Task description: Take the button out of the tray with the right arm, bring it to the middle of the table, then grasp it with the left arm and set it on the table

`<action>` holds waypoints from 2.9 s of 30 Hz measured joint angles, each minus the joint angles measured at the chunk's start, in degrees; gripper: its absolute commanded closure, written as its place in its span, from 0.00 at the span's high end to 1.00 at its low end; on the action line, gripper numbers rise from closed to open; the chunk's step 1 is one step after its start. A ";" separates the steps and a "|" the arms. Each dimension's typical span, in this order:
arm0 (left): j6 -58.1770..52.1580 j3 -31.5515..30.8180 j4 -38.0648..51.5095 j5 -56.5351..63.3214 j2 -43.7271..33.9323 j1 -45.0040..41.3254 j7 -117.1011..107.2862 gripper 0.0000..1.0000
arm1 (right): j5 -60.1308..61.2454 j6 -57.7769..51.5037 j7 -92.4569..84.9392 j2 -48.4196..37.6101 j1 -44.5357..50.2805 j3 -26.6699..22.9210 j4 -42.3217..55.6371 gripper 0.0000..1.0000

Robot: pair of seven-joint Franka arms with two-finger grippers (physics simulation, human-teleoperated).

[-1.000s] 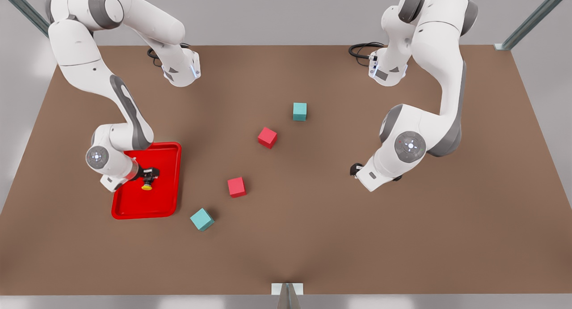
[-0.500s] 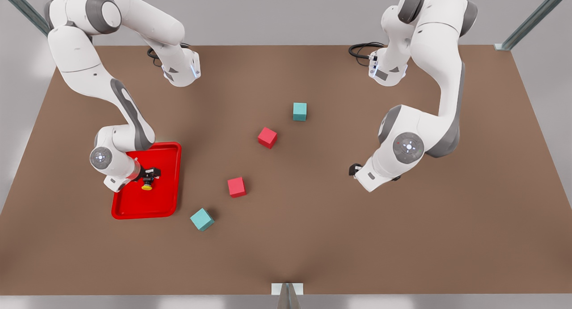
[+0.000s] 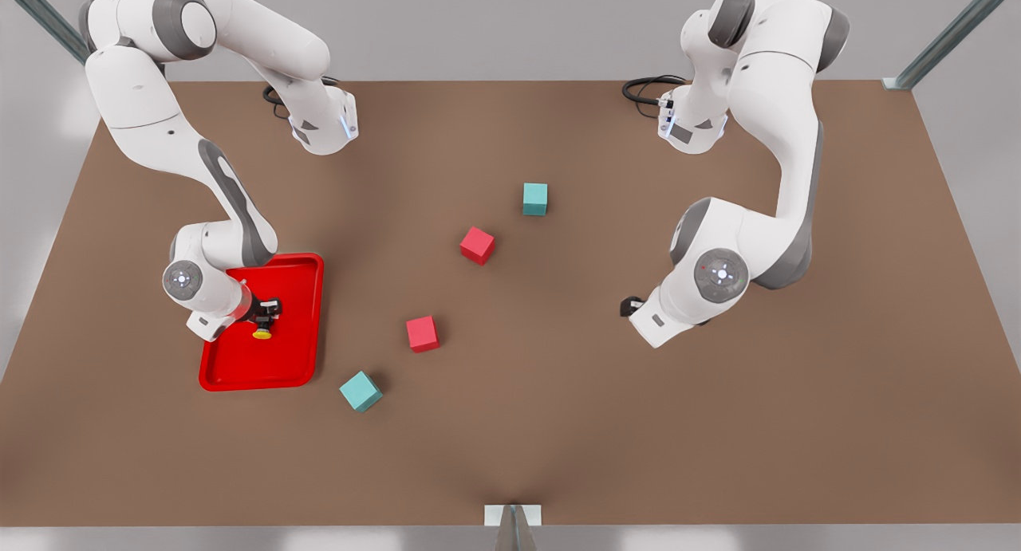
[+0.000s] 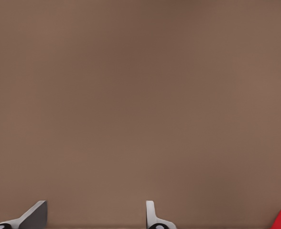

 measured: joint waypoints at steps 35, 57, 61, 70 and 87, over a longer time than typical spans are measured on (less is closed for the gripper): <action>-0.01 0.70 -0.50 2.65 0.13 6.28 0.40 1.00 | 36.73 -20.08 16.33 5.89 65.58 -36.44 39.11 0.50; -0.52 -4.32 2.12 2.83 0.17 4.44 -0.05 1.00 | 51.64 -23.26 36.48 7.27 72.82 -43.98 40.56 1.00; 3.35 -5.66 7.27 1.93 5.83 -5.40 -2.94 1.00 | 34.77 -32.08 29.42 -16.56 48.71 -43.90 27.15 1.00; 12.54 2.05 13.23 3.46 19.28 -19.45 -11.45 1.00 | 21.90 -51.11 15.77 -15.74 25.56 -19.01 41.80 1.00; 21.36 2.13 12.72 5.97 27.99 -20.28 -24.55 1.00 | 20.20 -52.53 3.40 -9.80 25.17 -19.20 45.79 1.00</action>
